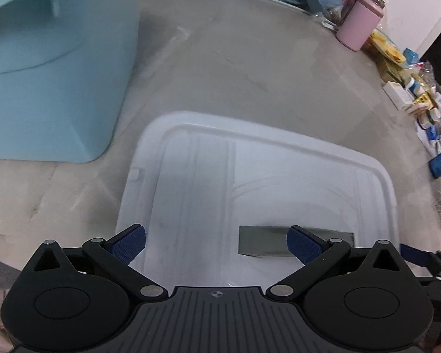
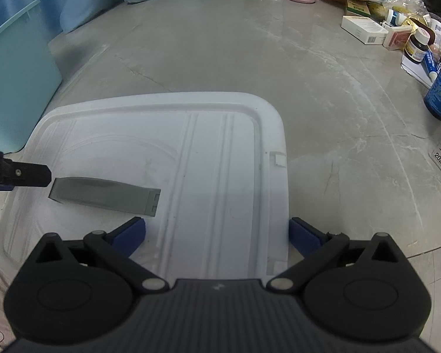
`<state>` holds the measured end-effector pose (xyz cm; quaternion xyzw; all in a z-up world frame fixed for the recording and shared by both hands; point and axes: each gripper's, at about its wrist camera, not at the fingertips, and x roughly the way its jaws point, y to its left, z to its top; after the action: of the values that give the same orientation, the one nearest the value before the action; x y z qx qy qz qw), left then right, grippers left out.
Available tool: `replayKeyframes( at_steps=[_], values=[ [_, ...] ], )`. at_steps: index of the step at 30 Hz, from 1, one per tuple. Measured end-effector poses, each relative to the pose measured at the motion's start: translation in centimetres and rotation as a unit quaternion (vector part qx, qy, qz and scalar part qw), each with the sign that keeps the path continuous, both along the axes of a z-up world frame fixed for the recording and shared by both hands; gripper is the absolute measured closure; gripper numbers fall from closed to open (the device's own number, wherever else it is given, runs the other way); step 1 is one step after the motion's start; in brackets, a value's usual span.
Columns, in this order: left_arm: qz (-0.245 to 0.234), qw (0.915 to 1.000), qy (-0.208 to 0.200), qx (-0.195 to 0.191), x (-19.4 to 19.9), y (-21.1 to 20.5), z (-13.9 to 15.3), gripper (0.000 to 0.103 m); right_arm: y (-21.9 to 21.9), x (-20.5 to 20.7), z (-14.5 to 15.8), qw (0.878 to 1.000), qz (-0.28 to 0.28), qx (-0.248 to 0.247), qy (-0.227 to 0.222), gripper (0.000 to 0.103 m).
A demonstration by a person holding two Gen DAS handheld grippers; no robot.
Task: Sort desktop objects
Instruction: 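Lower the left gripper onto the lid's grey handle slot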
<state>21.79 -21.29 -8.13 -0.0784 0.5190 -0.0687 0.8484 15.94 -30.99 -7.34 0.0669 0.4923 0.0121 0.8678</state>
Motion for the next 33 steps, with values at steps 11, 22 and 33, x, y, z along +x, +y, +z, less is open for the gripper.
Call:
replayKeyframes(
  at_steps=[11, 22, 33],
  values=[
    [-0.03, 0.9974, -0.003, 0.065, 0.6, 0.7, 1.5, 0.0, 0.7, 0.1, -0.1, 1.0, -0.001, 0.0, 0.005, 0.0],
    [-0.025, 0.997, 0.045, 0.057, 1.9, 2.3, -1.1, 0.0, 0.9, 0.2, 0.0, 1.0, -0.001, -0.001, 0.007, 0.0],
    [-0.008, 0.997, 0.051, 0.057, -0.5, 2.1, -1.4, 0.0, 1.1, -1.1, 0.1, 1.0, 0.01, -0.001, 0.013, 0.0]
  ],
)
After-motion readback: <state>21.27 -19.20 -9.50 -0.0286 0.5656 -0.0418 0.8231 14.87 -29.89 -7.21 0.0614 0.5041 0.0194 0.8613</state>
